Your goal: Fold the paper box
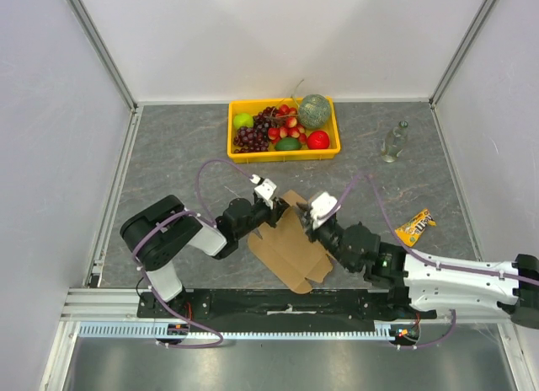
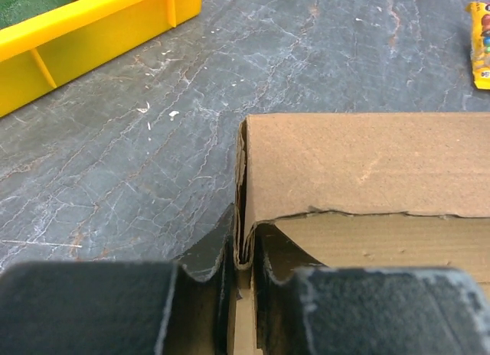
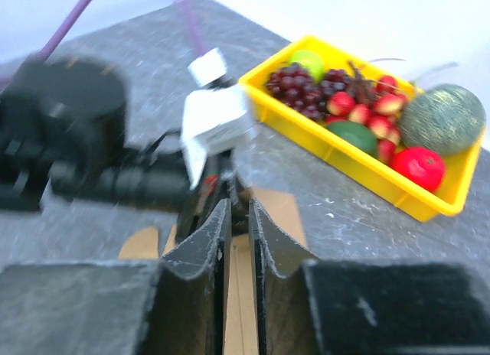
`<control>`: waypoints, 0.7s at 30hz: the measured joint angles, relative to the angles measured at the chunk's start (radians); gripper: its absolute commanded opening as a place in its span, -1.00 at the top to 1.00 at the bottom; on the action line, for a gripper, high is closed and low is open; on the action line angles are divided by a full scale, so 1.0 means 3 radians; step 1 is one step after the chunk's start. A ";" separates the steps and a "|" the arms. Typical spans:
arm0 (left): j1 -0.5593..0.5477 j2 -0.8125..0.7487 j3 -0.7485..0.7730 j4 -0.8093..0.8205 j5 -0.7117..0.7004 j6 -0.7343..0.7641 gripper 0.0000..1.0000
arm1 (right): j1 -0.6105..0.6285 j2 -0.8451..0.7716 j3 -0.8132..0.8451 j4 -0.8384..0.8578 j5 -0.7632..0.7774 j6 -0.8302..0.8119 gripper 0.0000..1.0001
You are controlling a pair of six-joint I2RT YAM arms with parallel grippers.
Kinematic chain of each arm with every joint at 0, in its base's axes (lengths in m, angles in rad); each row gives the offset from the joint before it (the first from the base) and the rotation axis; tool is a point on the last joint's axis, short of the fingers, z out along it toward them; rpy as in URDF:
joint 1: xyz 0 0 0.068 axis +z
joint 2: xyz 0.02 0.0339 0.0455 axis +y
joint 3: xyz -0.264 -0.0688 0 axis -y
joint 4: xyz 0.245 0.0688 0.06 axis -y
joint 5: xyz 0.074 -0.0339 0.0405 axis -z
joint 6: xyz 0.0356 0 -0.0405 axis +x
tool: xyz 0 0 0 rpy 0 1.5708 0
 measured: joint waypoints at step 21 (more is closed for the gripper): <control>-0.0128 0.0590 0.0165 0.0415 -0.0337 0.0261 0.71 | -0.1728 0.1184 0.0324 -0.0064 -0.1429 0.1404 0.88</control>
